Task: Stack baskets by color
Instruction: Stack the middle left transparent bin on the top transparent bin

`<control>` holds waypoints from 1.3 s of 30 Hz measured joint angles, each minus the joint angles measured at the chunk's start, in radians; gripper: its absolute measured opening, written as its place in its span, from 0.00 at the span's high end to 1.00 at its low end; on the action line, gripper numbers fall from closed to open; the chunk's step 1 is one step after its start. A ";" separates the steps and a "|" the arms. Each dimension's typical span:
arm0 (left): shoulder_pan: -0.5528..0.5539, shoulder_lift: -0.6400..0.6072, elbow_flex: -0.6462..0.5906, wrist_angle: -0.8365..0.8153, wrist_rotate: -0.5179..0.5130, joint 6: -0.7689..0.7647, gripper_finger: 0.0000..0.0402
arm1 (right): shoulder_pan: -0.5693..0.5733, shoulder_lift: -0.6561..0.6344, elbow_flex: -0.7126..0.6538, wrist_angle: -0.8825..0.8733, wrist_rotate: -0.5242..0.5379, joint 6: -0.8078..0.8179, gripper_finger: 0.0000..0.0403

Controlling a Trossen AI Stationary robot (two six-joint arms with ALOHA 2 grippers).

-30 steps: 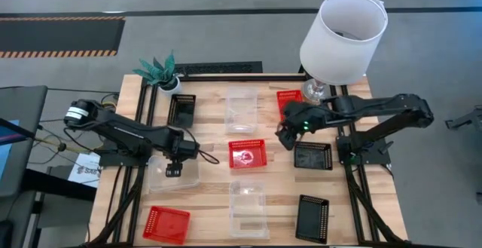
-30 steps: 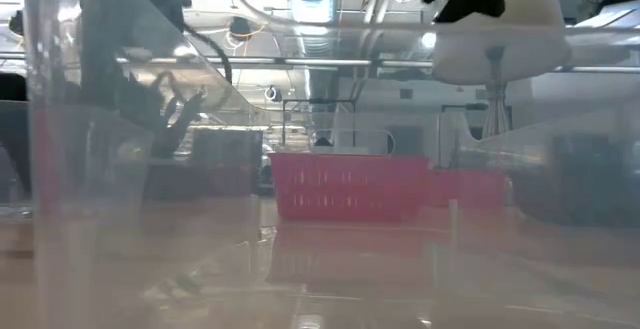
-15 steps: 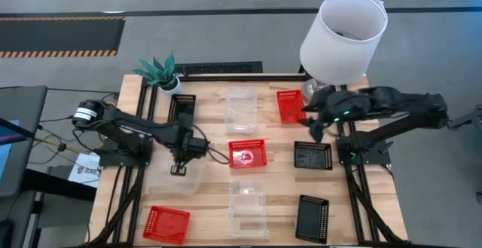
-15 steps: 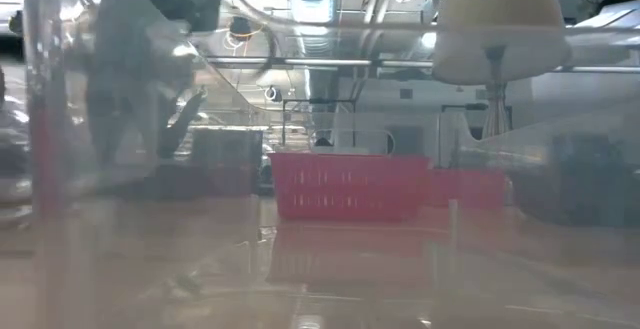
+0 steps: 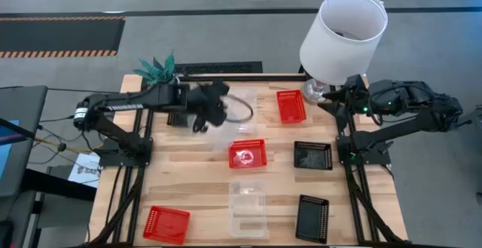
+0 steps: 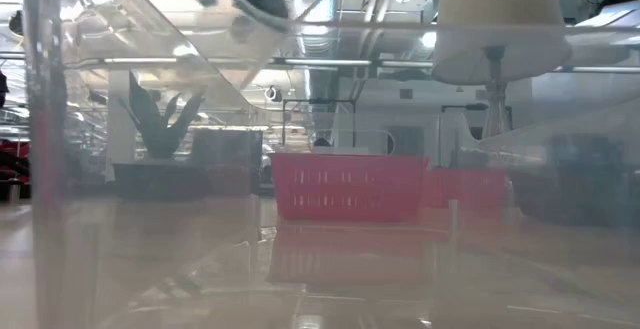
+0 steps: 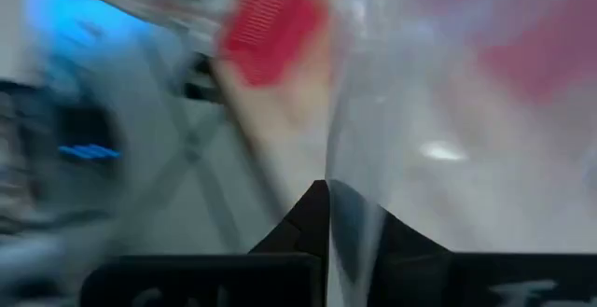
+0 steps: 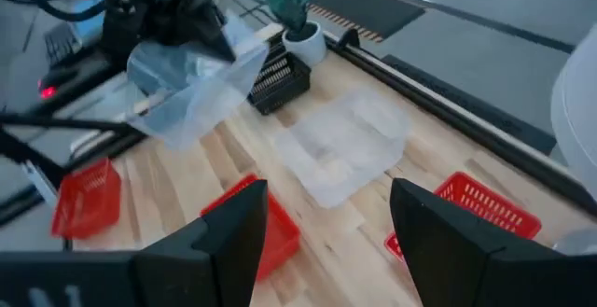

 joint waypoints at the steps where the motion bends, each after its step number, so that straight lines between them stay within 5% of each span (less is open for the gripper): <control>1: 0.024 0.000 0.000 0.047 0.004 0.089 1.00 | 0.000 0.000 0.000 0.000 0.009 0.022 0.38; 8: 0.150 0.091 0.002 0.331 0.088 0.588 1.00 | 0.000 0.023 0.000 -0.002 0.107 0.201 0.38; 13: 0.173 0.242 0.097 0.250 0.058 0.818 1.00 | 0.000 0.044 -0.001 -0.008 0.223 0.292 0.38; 23: 0.150 0.428 0.349 0.002 0.096 0.806 1.00 | 0.000 0.087 -0.001 -0.007 0.277 0.316 0.38; 39: 0.148 0.493 0.363 -0.014 0.127 0.765 1.00 | -0.012 0.108 -0.001 -0.004 0.276 0.308 0.38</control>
